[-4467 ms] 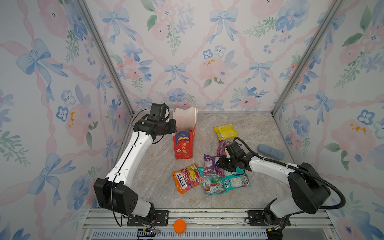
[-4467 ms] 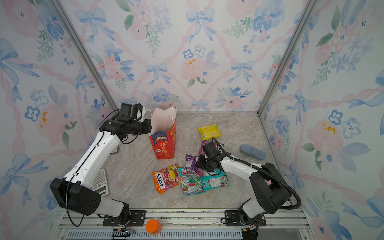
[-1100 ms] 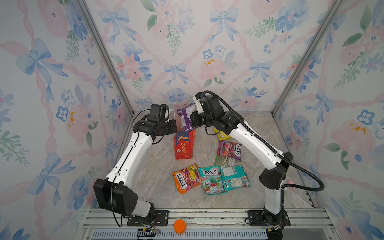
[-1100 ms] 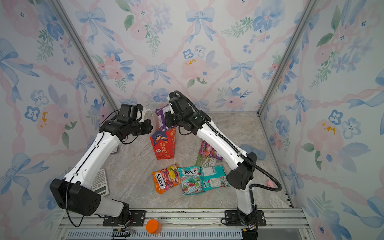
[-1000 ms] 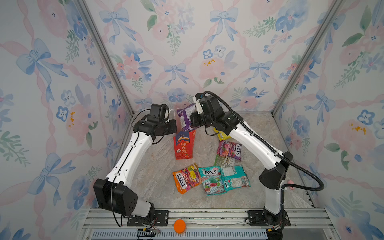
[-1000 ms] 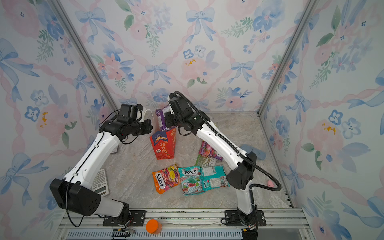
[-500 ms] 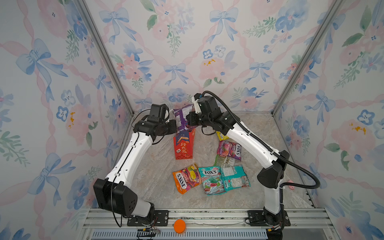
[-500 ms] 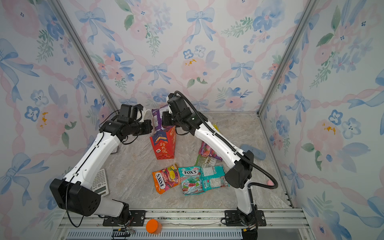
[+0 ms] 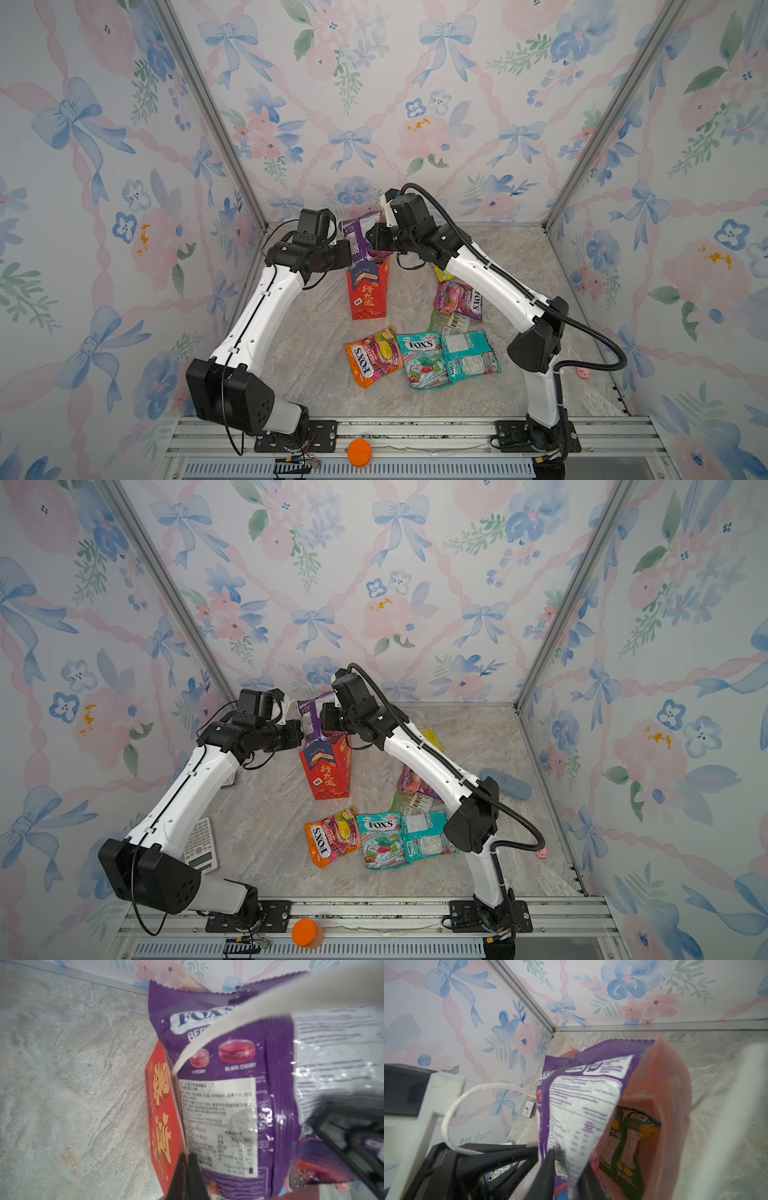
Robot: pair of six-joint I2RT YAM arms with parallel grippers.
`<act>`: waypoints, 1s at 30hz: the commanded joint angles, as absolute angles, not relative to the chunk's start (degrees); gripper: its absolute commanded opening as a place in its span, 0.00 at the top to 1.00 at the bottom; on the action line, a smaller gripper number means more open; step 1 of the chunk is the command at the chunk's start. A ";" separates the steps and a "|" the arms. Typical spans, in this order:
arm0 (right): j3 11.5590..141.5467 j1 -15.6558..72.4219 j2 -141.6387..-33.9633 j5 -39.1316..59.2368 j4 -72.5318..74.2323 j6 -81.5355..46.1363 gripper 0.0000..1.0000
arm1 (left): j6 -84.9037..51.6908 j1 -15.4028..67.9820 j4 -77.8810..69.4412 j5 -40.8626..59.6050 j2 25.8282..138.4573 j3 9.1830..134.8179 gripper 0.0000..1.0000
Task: Place the snacks into the paper bag
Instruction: 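Lower the purple packet into the bag and open the right gripper, then move the right gripper back down to the teal Fox's packet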
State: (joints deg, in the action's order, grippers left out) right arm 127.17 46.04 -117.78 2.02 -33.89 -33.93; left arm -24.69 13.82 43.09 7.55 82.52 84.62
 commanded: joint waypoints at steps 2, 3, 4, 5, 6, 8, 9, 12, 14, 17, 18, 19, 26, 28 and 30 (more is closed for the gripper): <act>127.22 45.44 -116.51 2.87 -31.61 -34.30 0.49 | -24.07 13.62 44.19 8.62 81.51 83.58 1.00; 126.54 45.40 -115.87 2.61 -31.19 -34.12 0.46 | -24.06 13.46 44.13 8.64 81.39 83.54 1.00; 125.73 45.23 -114.99 2.47 -30.80 -33.88 0.42 | -24.01 13.48 44.16 8.70 81.51 83.58 1.00; 124.84 45.03 -114.25 2.40 -30.39 -33.71 0.40 | -23.97 13.45 44.20 8.62 81.56 83.50 1.00; 123.95 44.84 -113.30 2.21 -29.85 -33.60 0.38 | -23.99 13.46 44.20 8.69 81.54 83.66 1.00; 122.52 44.38 -111.89 2.20 -29.26 -33.44 0.35 | -23.99 13.36 44.16 8.79 81.63 83.64 1.00; 122.03 44.14 -111.21 2.22 -29.11 -33.36 0.34 | -23.97 13.36 44.13 8.72 81.65 83.67 1.00; 119.96 43.52 -109.29 2.46 -28.15 -33.27 0.33 | -23.99 13.27 44.15 8.82 81.64 83.76 1.00; 118.23 43.16 -107.80 2.46 -27.08 -33.02 0.32 | -24.08 13.24 44.17 8.81 81.71 83.75 1.00; 116.37 42.82 -105.97 2.67 -25.79 -32.62 0.31 | -24.05 13.21 44.21 8.86 81.72 83.85 1.00; 115.84 42.63 -105.54 3.17 -25.43 -32.68 0.31 | -24.08 13.23 44.16 8.87 81.74 83.80 1.00; 115.54 42.55 -105.09 3.68 -25.09 -32.64 0.31 | -24.01 13.19 44.28 8.80 81.69 83.85 1.00; 112.27 42.24 -101.43 6.36 -25.22 -30.61 0.29 | -24.30 13.19 44.25 8.81 81.65 83.76 1.00; 110.20 42.19 -99.78 6.32 -25.53 -29.86 0.29 | -24.33 13.22 44.19 8.92 81.74 83.73 1.00; 106.35 41.92 -97.40 5.32 -25.60 -29.21 0.29 | -24.38 13.22 44.17 8.95 81.65 83.82 1.00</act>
